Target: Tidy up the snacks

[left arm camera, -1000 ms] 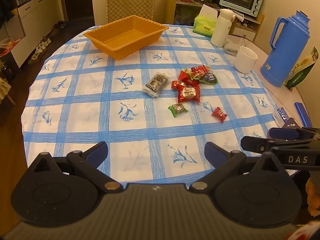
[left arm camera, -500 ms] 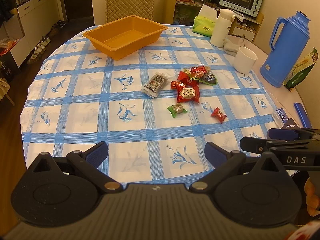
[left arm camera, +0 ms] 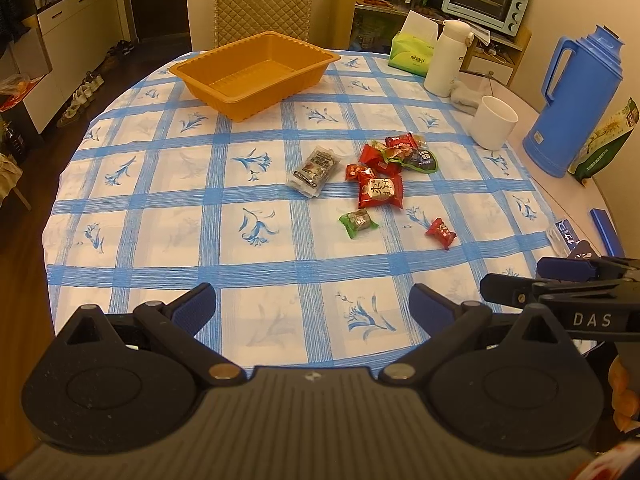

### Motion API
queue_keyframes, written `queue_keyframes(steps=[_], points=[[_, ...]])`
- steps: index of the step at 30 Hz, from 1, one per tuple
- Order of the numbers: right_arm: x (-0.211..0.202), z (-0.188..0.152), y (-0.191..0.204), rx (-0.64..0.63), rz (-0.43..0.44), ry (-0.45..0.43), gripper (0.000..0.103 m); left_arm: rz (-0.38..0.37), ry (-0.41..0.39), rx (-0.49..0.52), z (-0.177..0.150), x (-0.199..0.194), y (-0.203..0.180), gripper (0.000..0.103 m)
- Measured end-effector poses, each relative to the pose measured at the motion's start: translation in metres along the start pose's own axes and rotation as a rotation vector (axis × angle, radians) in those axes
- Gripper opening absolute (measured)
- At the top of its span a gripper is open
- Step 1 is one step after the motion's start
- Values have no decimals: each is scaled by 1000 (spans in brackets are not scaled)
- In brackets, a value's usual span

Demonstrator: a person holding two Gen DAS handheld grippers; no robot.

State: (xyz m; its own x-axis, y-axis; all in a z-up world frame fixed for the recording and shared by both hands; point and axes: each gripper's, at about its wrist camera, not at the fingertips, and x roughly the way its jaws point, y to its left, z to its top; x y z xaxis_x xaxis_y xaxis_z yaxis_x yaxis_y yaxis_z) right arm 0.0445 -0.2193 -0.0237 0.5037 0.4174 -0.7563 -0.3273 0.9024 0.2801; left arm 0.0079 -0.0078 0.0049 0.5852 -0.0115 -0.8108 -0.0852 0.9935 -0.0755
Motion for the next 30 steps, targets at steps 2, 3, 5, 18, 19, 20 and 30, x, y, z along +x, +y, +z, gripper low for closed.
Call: queue_keyframes(steps=[2,3,5,18,19,20,30], points=[[0,0,0,0,0,0,88,-1,-1,0,0,0,0,103],[0,0,0,0,-1,1,88,0,-1,1,0,0,0,103],[0,0,0,1,-1,1,88,0,0,0,0,0,0,103],[1,2,0,0,0,1,88,0,0,1,0,0,0,103],[1,2,0,0,0,1,88,-1,0,1,1,0,1,103],[1,2,1,0,0,1,88,0,0,1,0,0,0,103],[1,2,2,0,-1,1,88,0,0,1,1,0,0,103]])
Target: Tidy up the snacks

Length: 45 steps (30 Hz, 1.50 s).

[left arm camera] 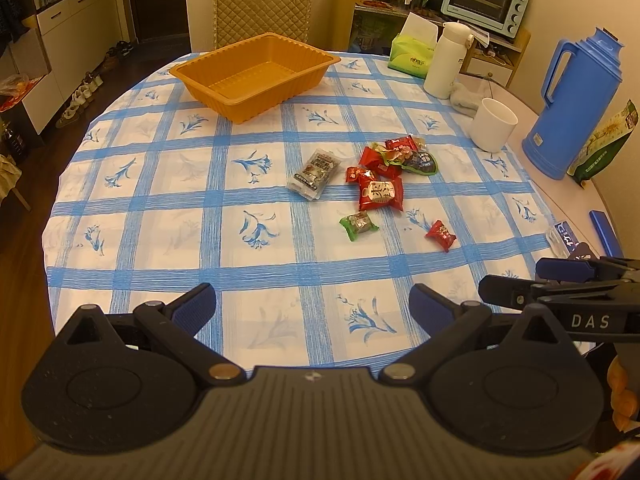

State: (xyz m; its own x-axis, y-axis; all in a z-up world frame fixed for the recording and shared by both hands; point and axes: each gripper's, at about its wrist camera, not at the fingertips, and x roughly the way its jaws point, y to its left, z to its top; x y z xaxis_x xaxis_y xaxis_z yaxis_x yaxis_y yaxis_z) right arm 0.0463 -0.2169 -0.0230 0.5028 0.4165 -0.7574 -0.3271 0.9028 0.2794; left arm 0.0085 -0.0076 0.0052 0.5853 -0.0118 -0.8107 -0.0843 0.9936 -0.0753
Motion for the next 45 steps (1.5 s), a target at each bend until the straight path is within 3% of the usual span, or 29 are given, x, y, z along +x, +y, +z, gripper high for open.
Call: queue_keyframes(steps=[29,45], points=[[5,1,0,0,-1,2,88,0,1,-2,0,0,1,103],[21,3,-22,27,-19,-51,88,33,-33,-14,10,16,30,103]])
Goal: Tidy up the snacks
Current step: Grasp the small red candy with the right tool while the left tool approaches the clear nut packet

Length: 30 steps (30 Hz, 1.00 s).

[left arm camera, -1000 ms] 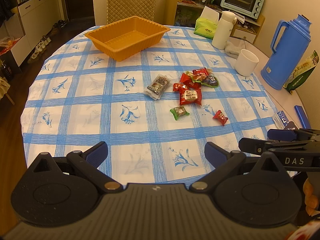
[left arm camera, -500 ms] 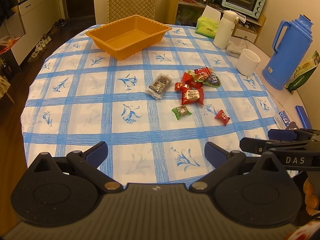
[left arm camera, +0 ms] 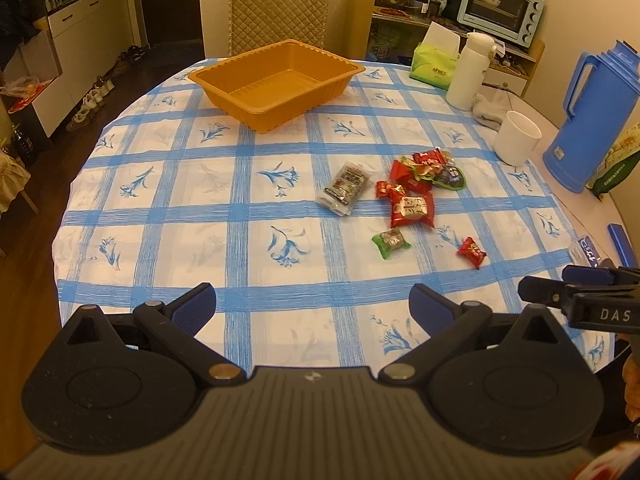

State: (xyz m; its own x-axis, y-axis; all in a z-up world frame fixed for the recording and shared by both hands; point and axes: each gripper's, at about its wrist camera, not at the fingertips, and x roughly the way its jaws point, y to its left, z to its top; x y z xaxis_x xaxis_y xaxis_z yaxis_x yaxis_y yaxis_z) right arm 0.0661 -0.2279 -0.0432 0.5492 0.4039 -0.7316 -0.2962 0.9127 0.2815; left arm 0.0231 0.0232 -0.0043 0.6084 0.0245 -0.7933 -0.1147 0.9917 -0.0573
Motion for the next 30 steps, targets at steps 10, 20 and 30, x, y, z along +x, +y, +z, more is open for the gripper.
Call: queue_keyframes(steps=[10,20,30], points=[[20,1,-17,-3,-13,-8,87,7,-19,7,9,17,14,103],[51,6,-32,-37,-42,0,87,3,-18,32,20,38,20,99],[82,8,-42,-104,-21,-6,70,-11,-3,56,31,65,22,96]])
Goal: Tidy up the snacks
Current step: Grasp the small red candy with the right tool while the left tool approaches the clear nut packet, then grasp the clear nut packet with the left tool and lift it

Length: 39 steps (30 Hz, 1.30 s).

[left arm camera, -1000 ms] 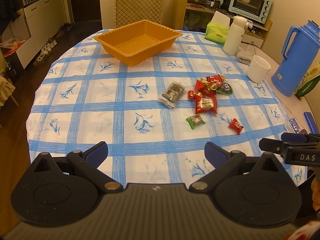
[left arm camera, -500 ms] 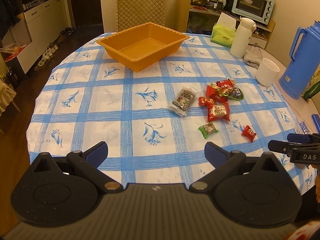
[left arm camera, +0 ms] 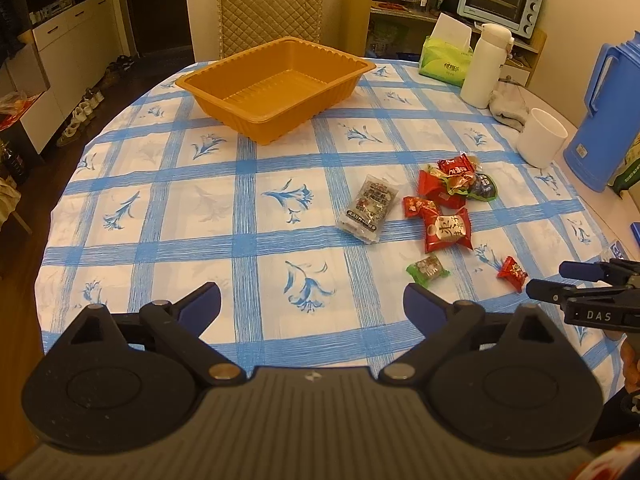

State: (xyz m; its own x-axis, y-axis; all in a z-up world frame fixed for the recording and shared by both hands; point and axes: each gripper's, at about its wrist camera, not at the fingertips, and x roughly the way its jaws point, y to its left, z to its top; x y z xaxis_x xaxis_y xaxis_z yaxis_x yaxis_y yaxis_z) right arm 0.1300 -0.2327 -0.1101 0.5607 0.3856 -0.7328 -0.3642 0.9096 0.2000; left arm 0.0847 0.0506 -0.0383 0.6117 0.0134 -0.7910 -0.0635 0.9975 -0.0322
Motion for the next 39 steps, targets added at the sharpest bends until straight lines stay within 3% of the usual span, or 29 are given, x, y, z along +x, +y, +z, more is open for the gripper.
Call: queue_keyframes(steps=[6,20,24,33,39], points=[[20,-1,2,-100,-10,4,54,-13,18,18,6,15,1,94],[51,5,7,-217,-18,71,36,-59,57,75,18,44,-4,88],[54,6,9,-221,-17,87,20,-72,63,93,23,52,-6,87],[45,21,7,-144,-14,55,19,-117,71,167,34,76,-15,74],[36,34,2,-88,-25,25,19,-152,85,234,44,100,-25,55]])
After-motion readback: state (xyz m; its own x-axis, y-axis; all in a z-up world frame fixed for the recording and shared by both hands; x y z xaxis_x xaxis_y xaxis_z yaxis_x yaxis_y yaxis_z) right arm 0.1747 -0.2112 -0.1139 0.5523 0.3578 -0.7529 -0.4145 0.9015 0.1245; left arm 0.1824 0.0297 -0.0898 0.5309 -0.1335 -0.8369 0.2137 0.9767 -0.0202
